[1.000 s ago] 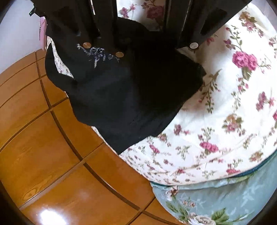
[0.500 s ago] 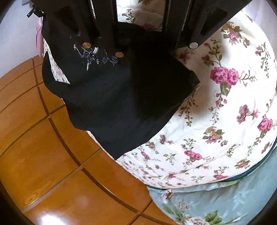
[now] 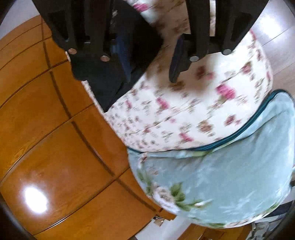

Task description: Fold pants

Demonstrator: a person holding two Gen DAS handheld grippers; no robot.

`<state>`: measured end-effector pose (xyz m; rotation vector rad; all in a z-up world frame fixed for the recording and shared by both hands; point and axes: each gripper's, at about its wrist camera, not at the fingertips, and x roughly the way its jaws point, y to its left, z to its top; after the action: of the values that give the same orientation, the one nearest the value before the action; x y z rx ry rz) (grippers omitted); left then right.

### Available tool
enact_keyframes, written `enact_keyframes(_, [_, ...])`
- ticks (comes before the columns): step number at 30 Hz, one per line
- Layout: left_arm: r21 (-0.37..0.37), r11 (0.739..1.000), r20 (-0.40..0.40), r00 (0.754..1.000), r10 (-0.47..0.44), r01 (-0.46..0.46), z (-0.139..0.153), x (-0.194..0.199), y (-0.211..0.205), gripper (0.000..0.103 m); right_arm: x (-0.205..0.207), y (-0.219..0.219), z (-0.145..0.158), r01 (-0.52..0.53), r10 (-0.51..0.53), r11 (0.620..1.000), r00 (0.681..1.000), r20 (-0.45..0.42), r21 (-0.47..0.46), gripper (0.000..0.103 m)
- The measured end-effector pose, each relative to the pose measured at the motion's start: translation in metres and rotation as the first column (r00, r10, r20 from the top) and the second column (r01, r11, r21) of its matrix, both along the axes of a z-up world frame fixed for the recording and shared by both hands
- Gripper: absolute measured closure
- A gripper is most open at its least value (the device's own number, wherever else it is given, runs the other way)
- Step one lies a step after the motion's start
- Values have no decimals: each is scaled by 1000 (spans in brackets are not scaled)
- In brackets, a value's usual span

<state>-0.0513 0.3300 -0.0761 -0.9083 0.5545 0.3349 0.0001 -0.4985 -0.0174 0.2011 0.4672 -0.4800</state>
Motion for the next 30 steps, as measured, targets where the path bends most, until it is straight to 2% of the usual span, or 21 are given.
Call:
enact_keyframes(3, [48,996,7,997,-75,75,17,36,-19,52,23,33,1,-113,114,994,993,-11,6,54])
enact_keyframes(5, [100,984,-2,989,-151,150,25,68,-40,52,48,51,-7,-213,215,975,976,-33,68,54])
enact_keyframes(6, [132,973,-4,982,-191,190,28,84,-51,52,65,59,-14,-261,269,957,962,-46,128,54])
enact_keyframes(8, [211,940,-33,963,-267,268,33,118,-78,52,90,70,-23,-304,322,933,944,-73,190,54])
enact_keyframes(9, [227,925,-53,953,-300,304,33,136,-90,52,102,73,-28,-313,337,925,938,-84,215,54])
enact_keyframes(11, [207,911,-41,934,-356,357,30,163,-110,52,126,73,-37,-324,360,903,929,-86,281,53])
enact_keyframes(14, [172,896,-36,911,-410,410,22,196,-140,52,156,61,-47,-285,334,889,939,-81,359,45])
enact_keyframes(16, [170,869,-25,883,-468,465,17,217,-161,52,180,44,-51,-231,282,888,956,-75,398,45])
enact_keyframes(19, [226,817,-56,844,-533,531,5,243,-188,52,209,19,-53,-166,214,887,975,-66,432,45])
enact_keyframes(22, [283,778,-118,826,-551,560,-14,256,-201,53,236,1,-55,-110,156,895,985,-71,432,45])
enact_keyframes(25, [240,784,-132,819,-558,573,-35,260,-197,53,257,-13,-61,-90,138,888,988,-75,451,45])
enact_keyframes(28, [211,792,-121,819,-560,573,-40,260,-193,52,271,-16,-66,-117,159,877,986,-54,466,45])
enact_keyframes(29, [221,789,-126,819,-560,573,-40,259,-195,52,273,-14,-66,-123,165,879,985,-52,460,51])
enact_keyframes(30, [232,785,-133,818,-559,574,-41,259,-196,52,276,-10,-66,-133,176,885,983,-54,446,65])
